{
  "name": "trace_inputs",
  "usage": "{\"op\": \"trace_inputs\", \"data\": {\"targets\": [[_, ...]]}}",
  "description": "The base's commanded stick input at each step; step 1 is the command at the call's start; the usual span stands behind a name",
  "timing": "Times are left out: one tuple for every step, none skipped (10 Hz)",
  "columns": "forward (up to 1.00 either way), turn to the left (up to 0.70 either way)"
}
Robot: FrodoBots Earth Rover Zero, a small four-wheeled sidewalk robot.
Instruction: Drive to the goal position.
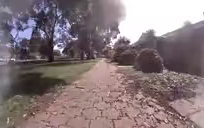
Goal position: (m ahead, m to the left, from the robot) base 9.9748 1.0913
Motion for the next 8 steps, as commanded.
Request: {"op": "trace_inputs", "data": {"targets": [[0.70, 0.20], [0.70, 0.27], [0.70, 0.35], [0.70, 0.25], [0.70, 0.15], [0.70, 0.00], [0.70, 0.00], [0.70, 0.00]]}}
